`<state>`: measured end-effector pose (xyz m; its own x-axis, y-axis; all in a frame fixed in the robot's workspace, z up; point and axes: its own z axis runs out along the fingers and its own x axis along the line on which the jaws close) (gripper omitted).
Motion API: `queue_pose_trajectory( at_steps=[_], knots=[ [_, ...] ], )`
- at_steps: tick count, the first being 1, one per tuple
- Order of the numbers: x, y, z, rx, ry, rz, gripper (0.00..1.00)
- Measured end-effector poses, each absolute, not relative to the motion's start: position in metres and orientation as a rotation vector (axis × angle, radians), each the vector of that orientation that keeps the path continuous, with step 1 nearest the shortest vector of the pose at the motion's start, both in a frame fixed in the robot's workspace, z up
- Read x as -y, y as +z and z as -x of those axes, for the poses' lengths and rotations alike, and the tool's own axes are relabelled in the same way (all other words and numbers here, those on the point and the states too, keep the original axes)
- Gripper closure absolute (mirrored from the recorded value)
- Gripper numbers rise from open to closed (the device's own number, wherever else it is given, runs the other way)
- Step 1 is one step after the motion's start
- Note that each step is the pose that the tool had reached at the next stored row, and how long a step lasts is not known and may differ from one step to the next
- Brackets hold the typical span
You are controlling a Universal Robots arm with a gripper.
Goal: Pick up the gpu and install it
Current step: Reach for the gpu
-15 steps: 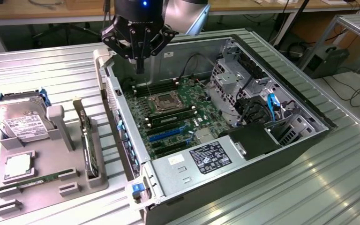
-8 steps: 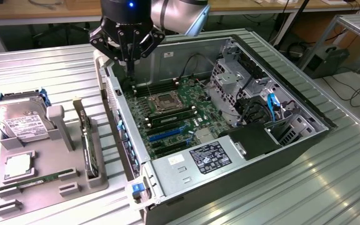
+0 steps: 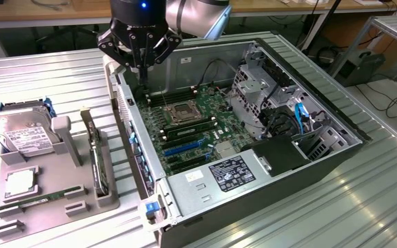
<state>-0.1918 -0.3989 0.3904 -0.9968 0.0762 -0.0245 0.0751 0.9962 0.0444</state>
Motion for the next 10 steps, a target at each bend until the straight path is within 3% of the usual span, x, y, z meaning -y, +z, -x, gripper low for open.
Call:
queue_pose_trajectory(
  at_steps=[10],
  knots=[
    [0.3989, 0.3904, 0.1950, -3.112, 0.068, -0.118, 0.89]
  ],
)
